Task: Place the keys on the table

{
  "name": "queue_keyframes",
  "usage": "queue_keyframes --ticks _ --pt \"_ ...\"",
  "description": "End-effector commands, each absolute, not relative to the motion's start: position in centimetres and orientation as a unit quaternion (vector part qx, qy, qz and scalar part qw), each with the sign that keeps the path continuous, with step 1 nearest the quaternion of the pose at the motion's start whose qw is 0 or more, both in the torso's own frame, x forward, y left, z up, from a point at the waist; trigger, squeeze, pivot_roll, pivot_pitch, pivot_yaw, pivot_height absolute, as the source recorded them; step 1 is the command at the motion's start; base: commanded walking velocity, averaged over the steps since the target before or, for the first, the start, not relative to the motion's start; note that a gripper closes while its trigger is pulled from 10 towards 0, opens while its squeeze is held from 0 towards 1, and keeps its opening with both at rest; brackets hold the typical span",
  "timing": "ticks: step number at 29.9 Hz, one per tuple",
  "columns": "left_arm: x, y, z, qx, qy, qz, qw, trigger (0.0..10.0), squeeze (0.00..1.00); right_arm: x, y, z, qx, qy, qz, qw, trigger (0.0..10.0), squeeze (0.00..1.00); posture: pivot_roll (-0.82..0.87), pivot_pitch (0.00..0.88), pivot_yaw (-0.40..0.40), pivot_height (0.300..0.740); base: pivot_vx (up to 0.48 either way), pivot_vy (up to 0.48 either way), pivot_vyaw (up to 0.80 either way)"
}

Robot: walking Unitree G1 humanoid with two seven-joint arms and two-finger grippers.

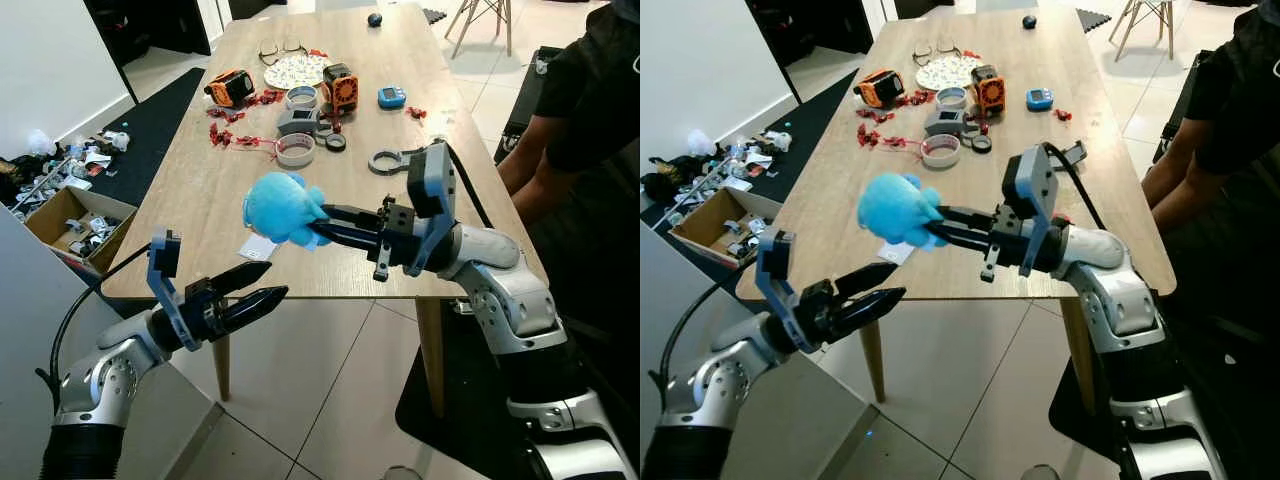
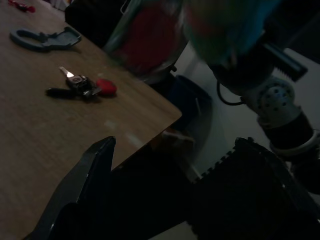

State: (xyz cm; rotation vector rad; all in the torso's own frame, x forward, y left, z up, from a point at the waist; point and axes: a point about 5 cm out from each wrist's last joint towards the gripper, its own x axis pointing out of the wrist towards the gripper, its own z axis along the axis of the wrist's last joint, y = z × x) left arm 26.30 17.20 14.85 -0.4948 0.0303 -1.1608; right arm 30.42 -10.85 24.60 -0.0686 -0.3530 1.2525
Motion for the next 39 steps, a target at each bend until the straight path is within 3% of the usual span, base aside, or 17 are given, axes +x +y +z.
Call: queue_keyframes --ticks 1,5,7,14,21,25,39 --pt "26.0 17.4 15.1 -0.234 0.011 -0.546 0.804 10.0 0.00 30.0 -10.7 26.1 -0.011 -0.200 0.588 0.784 0.0 0.00 -0.09 0.124 0.100 0.740 0.000 0.000 0.00" --pt "25.9 17.4 15.9 -0.254 -0.009 -0.551 0.794 10.0 0.00 30.0 -11.0 26.8 0.022 -0.223 0.580 0.783 0.0 0.00 -0.09 0.124 0.100 0.740 0.000 0.000 0.00" --pt "25.4 17.4 16.8 -0.276 -0.030 -0.569 0.774 10.0 0.00 30.2 -11.2 26.9 0.026 -0.226 0.573 0.788 0.0 0.00 -0.09 0.126 0.104 0.740 0.000 0.000 0.00" --pt "25.0 17.5 16.8 -0.281 -0.026 -0.580 0.764 10.0 0.00 30.4 -11.6 25.7 0.010 -0.194 0.576 0.794 0.0 0.00 -0.08 0.126 0.105 0.740 0.000 0.000 0.00" --pt "24.5 17.5 16.8 -0.288 -0.017 -0.593 0.752 10.0 0.00 29.3 -11.8 24.6 0.015 -0.160 0.621 0.767 0.0 0.00 -0.09 0.125 0.105 0.740 0.000 0.000 0.00" --pt "23.7 17.1 17.2 -0.302 -0.010 -0.620 0.724 10.0 0.00 28.5 -12.0 24.7 0.030 -0.156 0.649 0.744 0.0 0.00 -0.09 0.120 0.107 0.740 0.000 0.000 0.00" --pt "22.3 14.8 17.7 -0.356 -0.009 -0.664 0.658 10.0 0.00 27.5 -11.5 24.0 0.028 -0.124 0.686 0.716 0.0 0.00 -0.09 0.125 0.111 0.740 0.000 0.000 0.00"
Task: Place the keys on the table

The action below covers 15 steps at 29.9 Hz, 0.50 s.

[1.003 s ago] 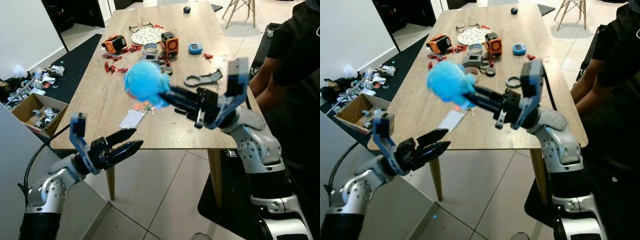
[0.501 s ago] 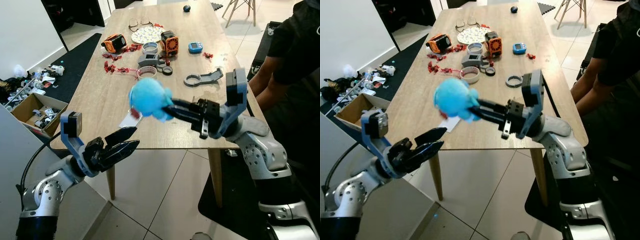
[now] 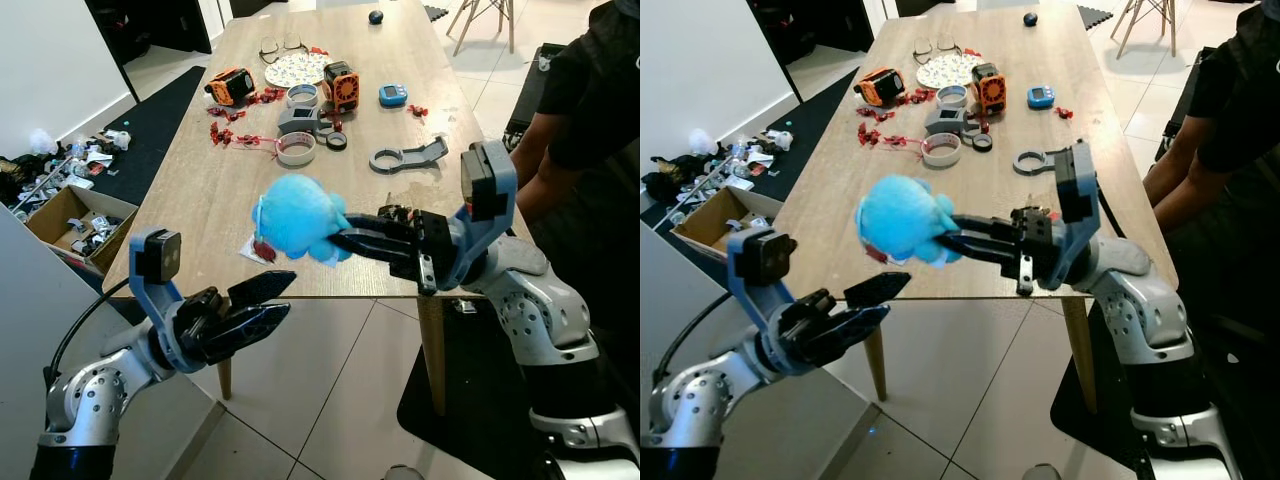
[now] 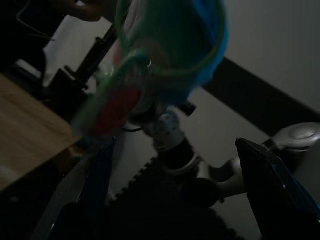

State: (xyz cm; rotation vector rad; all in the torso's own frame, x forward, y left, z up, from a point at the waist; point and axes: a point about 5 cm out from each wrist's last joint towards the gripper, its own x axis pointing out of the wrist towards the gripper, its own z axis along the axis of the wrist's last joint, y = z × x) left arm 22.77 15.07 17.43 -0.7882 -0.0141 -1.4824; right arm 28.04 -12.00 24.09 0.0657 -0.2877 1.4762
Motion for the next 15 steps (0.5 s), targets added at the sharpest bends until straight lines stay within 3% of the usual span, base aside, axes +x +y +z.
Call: queue_keyframes --ticks 1,8,15 --pt "22.2 14.6 18.0 -0.360 -0.013 -0.666 0.654 10.0 0.00 27.4 -11.3 23.7 0.027 -0.118 0.689 0.715 0.0 0.00 -0.09 0.125 0.111 0.740 0.000 0.000 0.00" --pt "22.2 14.4 18.7 -0.374 -0.029 -0.665 0.646 10.0 0.00 27.1 -10.9 22.7 0.017 -0.089 0.700 0.709 0.0 0.00 -0.09 0.125 0.111 0.740 0.000 0.000 0.00" --pt "22.4 14.5 18.7 -0.370 -0.035 -0.653 0.660 10.0 0.00 26.9 -11.0 22.4 0.011 -0.074 0.704 0.707 0.0 0.00 -0.08 0.132 0.112 0.740 0.000 0.000 0.00"
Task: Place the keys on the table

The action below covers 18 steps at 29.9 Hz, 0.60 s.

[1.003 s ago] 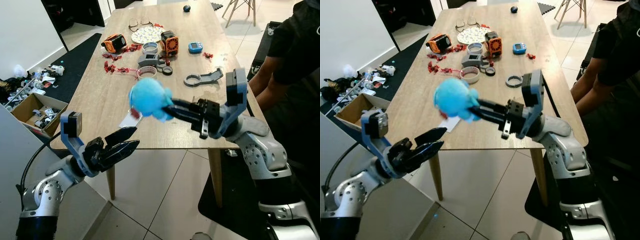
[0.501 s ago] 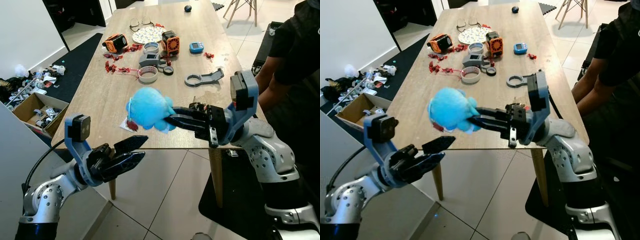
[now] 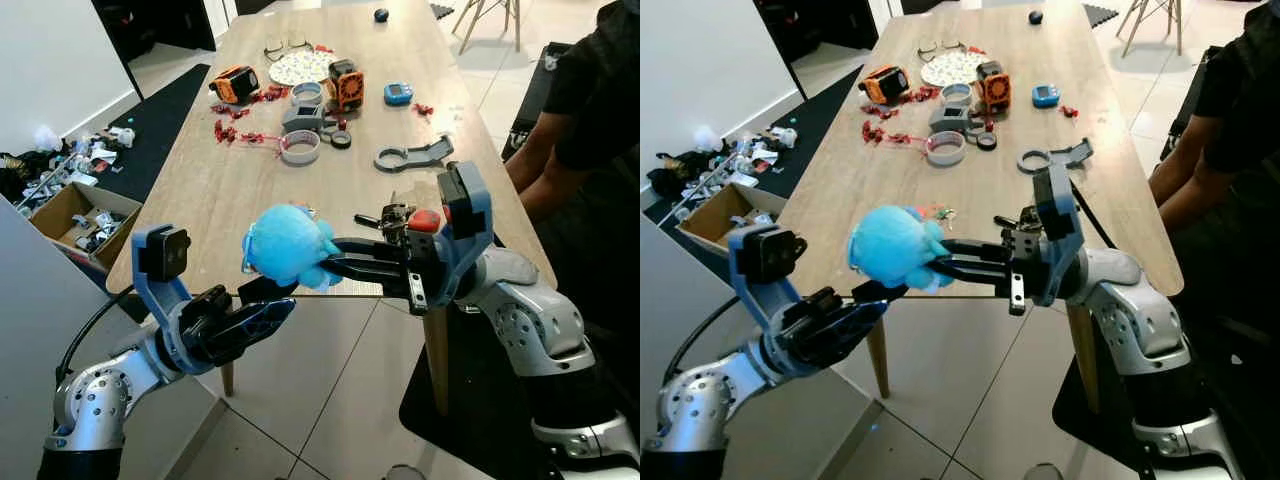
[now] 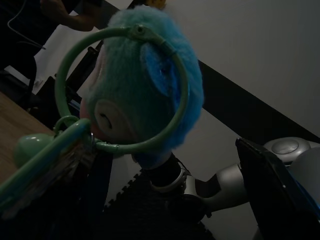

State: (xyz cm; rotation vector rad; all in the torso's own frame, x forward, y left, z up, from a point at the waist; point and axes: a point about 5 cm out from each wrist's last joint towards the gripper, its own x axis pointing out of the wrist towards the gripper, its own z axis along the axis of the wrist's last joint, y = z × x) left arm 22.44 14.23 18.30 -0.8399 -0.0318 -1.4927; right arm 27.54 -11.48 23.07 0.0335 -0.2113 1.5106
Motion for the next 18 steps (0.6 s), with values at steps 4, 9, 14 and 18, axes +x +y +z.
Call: queue_keyframes --ticks 4,9,14,18 --pt "23.3 14.5 18.4 -0.367 -0.039 -0.624 0.689 10.0 0.00 26.3 -11.3 22.2 0.009 -0.060 0.714 0.698 0.0 0.00 -0.08 0.132 0.112 0.740 0.000 0.000 0.00" --pt "24.1 14.5 18.3 -0.367 -0.045 -0.603 0.707 10.0 0.00 25.9 -11.3 21.9 0.009 -0.048 0.719 0.693 0.0 0.00 -0.08 0.132 0.112 0.740 0.000 0.000 0.00" --pt "25.0 14.8 18.4 -0.373 -0.060 -0.571 0.729 10.0 0.00 25.7 -10.9 21.1 0.003 -0.031 0.720 0.694 0.0 0.00 -0.09 0.134 0.114 0.740 0.000 0.000 0.00" --pt "25.2 14.8 18.5 -0.374 -0.064 -0.567 0.731 10.0 0.00 25.6 -10.6 20.8 0.003 -0.028 0.718 0.695 0.0 0.00 -0.09 0.134 0.114 0.740 0.000 0.000 0.00"
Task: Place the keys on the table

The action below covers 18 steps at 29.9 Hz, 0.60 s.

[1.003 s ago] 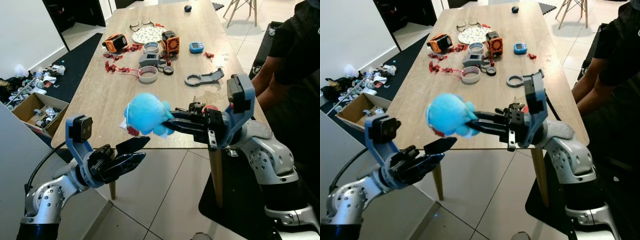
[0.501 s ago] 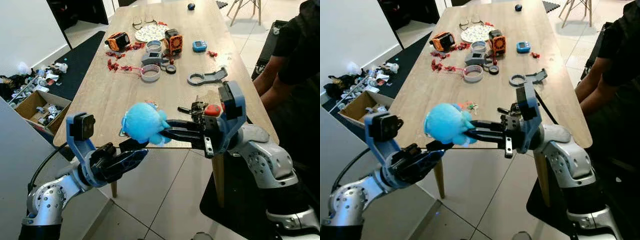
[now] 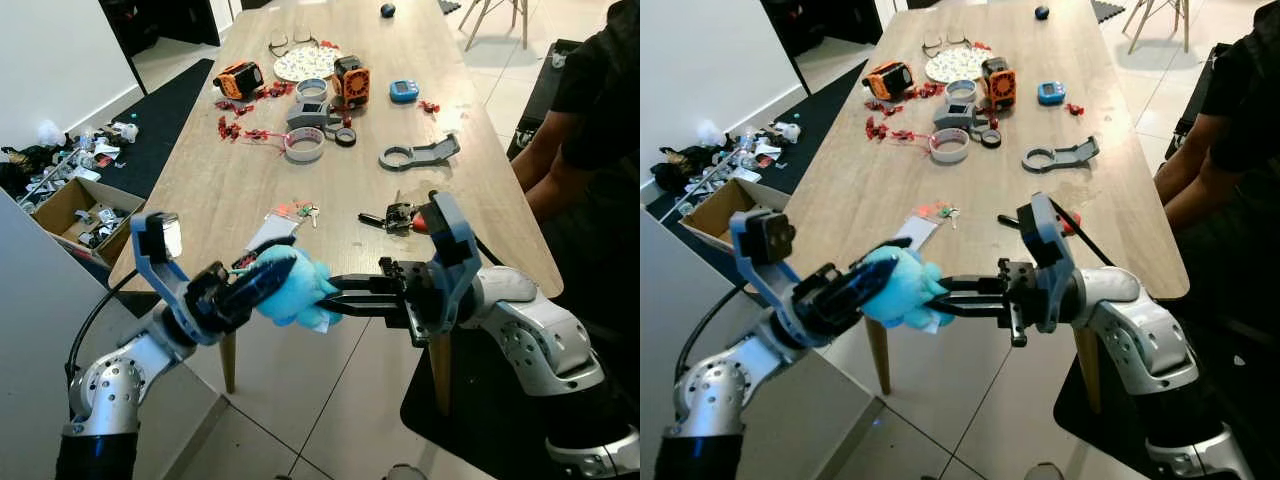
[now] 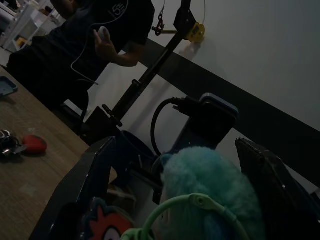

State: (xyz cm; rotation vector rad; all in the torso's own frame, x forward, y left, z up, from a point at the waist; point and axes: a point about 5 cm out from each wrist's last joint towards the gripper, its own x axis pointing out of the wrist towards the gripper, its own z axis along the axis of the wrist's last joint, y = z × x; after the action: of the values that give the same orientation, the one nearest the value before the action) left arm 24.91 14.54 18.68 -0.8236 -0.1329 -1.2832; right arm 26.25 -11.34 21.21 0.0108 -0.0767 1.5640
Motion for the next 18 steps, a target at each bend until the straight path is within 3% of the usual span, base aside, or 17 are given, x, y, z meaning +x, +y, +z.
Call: queue_keyframes --ticks 1,18 --pt "25.2 14.9 18.6 -0.373 -0.064 -0.567 0.732 10.0 0.00 25.7 -10.5 20.8 0.003 -0.028 0.717 0.696 0.0 0.00 -0.09 0.134 0.118 0.740 0.000 0.000 0.00" --pt "25.8 15.9 18.1 -0.366 -0.063 -0.537 0.757 10.0 0.00 26.4 -12.2 22.2 -0.017 -0.055 0.680 0.731 0.0 0.00 -0.09 0.136 0.119 0.740 0.000 0.000 0.00"
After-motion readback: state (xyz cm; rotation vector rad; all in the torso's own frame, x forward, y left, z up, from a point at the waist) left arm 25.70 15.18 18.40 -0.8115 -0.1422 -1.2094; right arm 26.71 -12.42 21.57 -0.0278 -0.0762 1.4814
